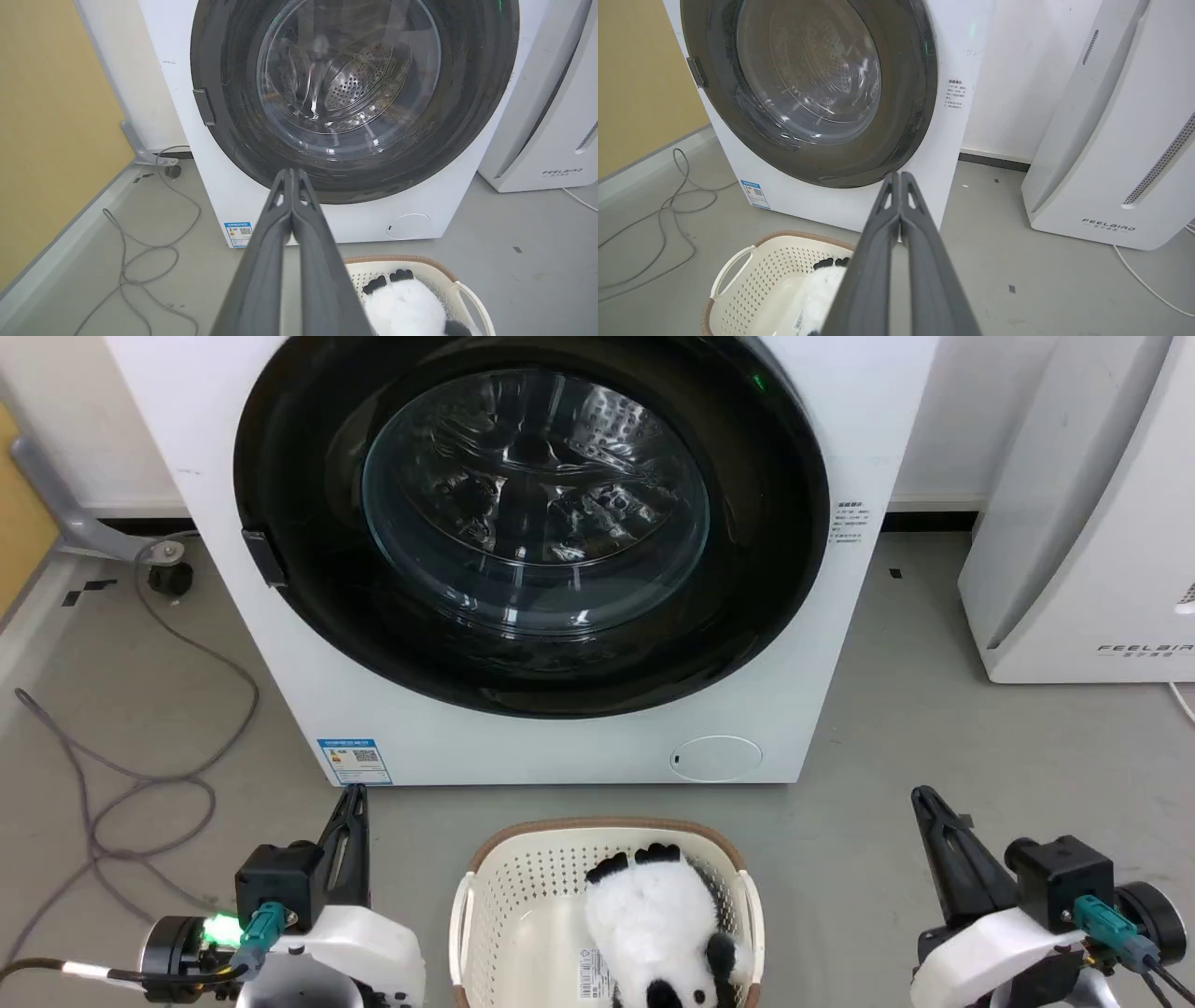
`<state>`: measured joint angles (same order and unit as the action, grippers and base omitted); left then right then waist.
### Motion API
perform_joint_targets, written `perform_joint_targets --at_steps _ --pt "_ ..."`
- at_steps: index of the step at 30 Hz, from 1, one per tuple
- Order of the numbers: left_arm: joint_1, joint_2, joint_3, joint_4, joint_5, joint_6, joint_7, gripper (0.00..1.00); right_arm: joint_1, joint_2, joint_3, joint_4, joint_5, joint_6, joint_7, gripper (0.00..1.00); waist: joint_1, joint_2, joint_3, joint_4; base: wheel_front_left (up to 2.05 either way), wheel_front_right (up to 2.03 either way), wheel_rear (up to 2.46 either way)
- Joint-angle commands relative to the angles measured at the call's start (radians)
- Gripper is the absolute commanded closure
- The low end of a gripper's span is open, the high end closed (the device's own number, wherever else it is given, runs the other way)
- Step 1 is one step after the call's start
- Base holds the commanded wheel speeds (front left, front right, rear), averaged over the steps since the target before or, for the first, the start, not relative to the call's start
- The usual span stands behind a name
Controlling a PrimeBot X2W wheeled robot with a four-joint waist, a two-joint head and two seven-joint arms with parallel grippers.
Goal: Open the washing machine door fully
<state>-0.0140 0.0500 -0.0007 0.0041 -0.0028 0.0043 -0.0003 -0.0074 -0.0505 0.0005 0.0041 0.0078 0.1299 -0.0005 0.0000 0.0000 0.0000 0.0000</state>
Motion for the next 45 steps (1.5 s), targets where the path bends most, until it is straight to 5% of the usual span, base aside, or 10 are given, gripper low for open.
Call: perform_joint_targets --at_steps 1,19,20,29,30,31,32,45 --pt "0.014 0.0 0.001 -0.004 0.003 -0.004 0.0 1.0 0.007 0.0 0.0 -0.004 -0.008 0.001 0.0 1.0 0.0 0.0 0.0 0.0 0.0 0.0 0.0" --pt "0.014 0.0 0.001 -0.004 0.003 -0.004 0.0 1.0 0.007 0.0 0.0 -0.004 -0.008 0.001 0.0 1.0 0.0 0.0 0.0 0.0 0.0 0.0 0.0" --pt "0.0 0.0 0.0 0.0 0.0 0.0 0.0 0.0 0.0 0.0 0.0 0.0 0.0 0.0 0.0 0.0 0.0 0.0 0.0 0.0 0.0 0.0 0.0" --pt "-0.001 0.0 -0.009 0.009 -0.013 -0.003 -0.016 0.0 0.008 0.0 0.0 0.005 0.011 0.0 -0.014 0.0 0.0 0.0 0.0 -0.001 0.0 0.0 0.0" --pt "-0.002 0.0 -0.01 0.01 -0.015 -0.004 -0.018 0.0 0.009 0.0 0.0 0.006 0.013 0.0 -0.016 0.11 0.0 0.0 0.0 -0.001 0.0 0.0 0.0" --pt "-0.002 0.0 -0.011 0.011 -0.017 -0.004 -0.02 0.0 0.01 0.0 0.0 0.007 0.016 0.0 -0.019 0.93 0.0 0.0 0.0 -0.001 0.0 0.0 0.0" --pt "-0.002 0.0 -0.012 0.011 -0.019 -0.005 -0.022 0.0 0.011 0.0 0.0 0.008 0.018 0.0 -0.021 1.0 0.0 0.0 0.0 -0.001 0.0 0.0 0.0" --pt "-0.002 0.0 -0.021 0.02 -0.043 -0.012 -0.049 0.0 0.018 0.0 0.0 0.034 0.106 0.0 -0.049 1.0 0.0 0.0 0.001 -0.003 0.0 0.0 0.0"
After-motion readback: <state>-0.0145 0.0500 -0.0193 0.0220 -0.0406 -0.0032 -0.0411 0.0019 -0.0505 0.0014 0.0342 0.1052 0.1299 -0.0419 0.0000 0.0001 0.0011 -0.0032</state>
